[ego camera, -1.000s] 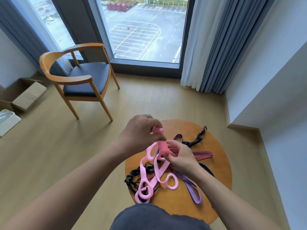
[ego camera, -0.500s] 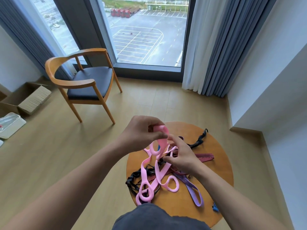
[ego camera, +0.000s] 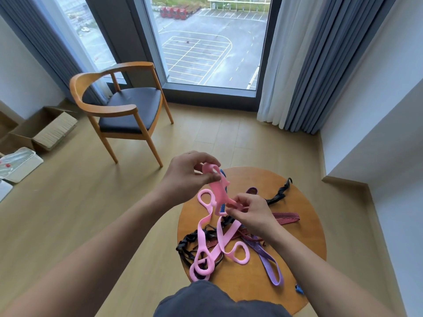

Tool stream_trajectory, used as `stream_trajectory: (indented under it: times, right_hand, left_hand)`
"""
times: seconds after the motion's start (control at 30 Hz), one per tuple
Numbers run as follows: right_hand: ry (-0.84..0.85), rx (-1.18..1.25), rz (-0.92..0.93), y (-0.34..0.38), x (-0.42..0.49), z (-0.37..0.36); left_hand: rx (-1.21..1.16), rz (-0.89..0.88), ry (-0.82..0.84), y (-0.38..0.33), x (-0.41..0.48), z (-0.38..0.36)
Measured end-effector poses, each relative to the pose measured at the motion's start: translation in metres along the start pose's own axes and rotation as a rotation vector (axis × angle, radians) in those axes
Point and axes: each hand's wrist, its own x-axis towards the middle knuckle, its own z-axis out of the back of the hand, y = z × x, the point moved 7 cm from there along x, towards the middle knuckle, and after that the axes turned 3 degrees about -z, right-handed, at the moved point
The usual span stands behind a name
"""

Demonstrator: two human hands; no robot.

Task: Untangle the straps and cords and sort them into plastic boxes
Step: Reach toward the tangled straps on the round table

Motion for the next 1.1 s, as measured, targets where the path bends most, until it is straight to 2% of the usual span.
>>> stream_trajectory:
  times: [0.07, 0.27, 0.33, 0.47, 0.53, 0.63, 0.73, 0.8, 0.87, 1.0, 1.1]
  right_hand:
    - [0.034, -0.025, 0.033, 0.004, -0.003, -0.006]
    - [0.303, -0.032, 0.055, 0.019, -0.017, -0.028]
    - [0.282, -0.032, 0.045, 0.021, -0.016, -0.032]
    - [0.045, 0.017, -0.082, 0.010, -0.010, -0.024]
    - [-0.013, 0.025, -0.096, 0.004, -0.005, -0.021]
    - [0.030, -0.065, -0.069, -0.002, 0.001, -0.022]
    - [0.155, -0.053, -0.062, -0.010, 0.003, -0.030]
    - [0.177, -0.063, -0.070, -0.016, 0.002, -0.034]
    - [0.197, -0.016, -0.084, -0.024, -0.002, -0.040]
    - [0.262, 0.219, -0.186, -0.041, -0.013, -0.057]
    - [0.274, 0.271, -0.270, -0.052, -0.021, -0.074]
  left_hand:
    - [0.032, 0.005, -0.036, 0.004, -0.001, 0.002]
    - [0.139, 0.047, -0.150, 0.015, -0.001, 0.011]
    - [0.173, 0.024, -0.149, 0.012, -0.003, 0.011]
    - [0.170, -0.009, -0.061, 0.002, -0.009, 0.007]
    - [0.144, -0.001, 0.000, -0.002, -0.012, 0.003]
    - [0.152, 0.008, 0.080, -0.004, -0.017, -0.003]
    - [0.174, 0.006, 0.144, 0.001, -0.023, -0.009]
    - [0.146, 0.053, 0.183, 0.012, -0.027, -0.012]
    - [0.042, 0.140, 0.187, 0.029, -0.034, -0.014]
    - [-0.505, 0.413, 0.082, 0.069, -0.054, -0.024]
    - [-0.739, 0.558, 0.038, 0.095, -0.071, -0.041]
